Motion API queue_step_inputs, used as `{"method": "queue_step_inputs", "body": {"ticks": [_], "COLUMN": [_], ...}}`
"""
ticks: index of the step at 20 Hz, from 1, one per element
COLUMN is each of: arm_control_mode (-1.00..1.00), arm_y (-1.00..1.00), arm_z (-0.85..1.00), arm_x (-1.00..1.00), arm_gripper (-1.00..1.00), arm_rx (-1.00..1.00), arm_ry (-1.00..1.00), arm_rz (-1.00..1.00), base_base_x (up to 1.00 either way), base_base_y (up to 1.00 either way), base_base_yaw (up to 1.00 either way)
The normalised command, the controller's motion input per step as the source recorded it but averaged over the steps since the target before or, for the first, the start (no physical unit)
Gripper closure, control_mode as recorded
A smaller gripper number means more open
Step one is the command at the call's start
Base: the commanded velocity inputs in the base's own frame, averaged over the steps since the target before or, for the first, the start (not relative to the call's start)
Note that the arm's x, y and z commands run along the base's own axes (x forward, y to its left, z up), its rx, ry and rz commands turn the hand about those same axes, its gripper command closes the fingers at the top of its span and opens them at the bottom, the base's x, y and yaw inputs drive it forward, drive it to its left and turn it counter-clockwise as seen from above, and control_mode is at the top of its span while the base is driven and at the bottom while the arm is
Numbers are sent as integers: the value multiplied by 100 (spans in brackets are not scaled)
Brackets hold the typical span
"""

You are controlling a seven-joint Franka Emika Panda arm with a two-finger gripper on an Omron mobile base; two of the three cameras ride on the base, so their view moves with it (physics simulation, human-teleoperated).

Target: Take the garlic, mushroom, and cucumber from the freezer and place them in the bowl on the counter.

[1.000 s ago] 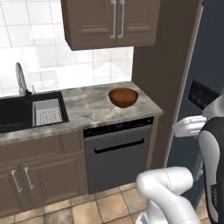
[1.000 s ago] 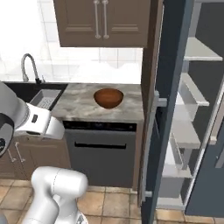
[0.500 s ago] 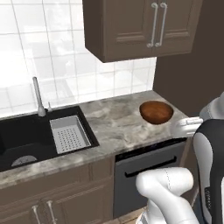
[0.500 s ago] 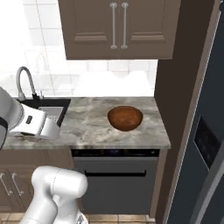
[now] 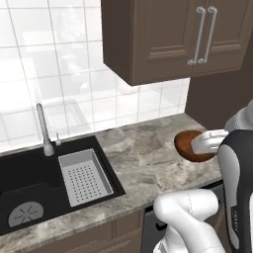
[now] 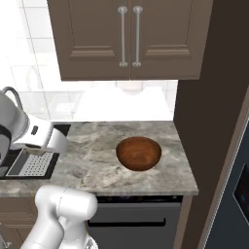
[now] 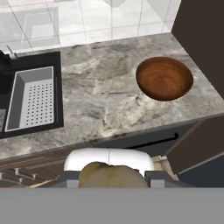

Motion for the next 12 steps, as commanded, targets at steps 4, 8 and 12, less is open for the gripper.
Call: {"method": "queue_step_inputs", "body": {"ticks": [4, 8, 12], "arm_control_mode": [100, 100, 100], "arm_y": [0, 0, 0], "arm_z": [0, 0, 0], "arm_x": [0, 0, 0], "arm_gripper": [100, 100, 100], "arm_rx": [0, 0, 0], "arm_ry": [0, 0, 0], "arm_rz": [0, 0, 0], "base_base_x": [64, 19, 11], "base_base_y": [-39, -79, -73], "base_base_yaw": [-8, -12, -30]}}
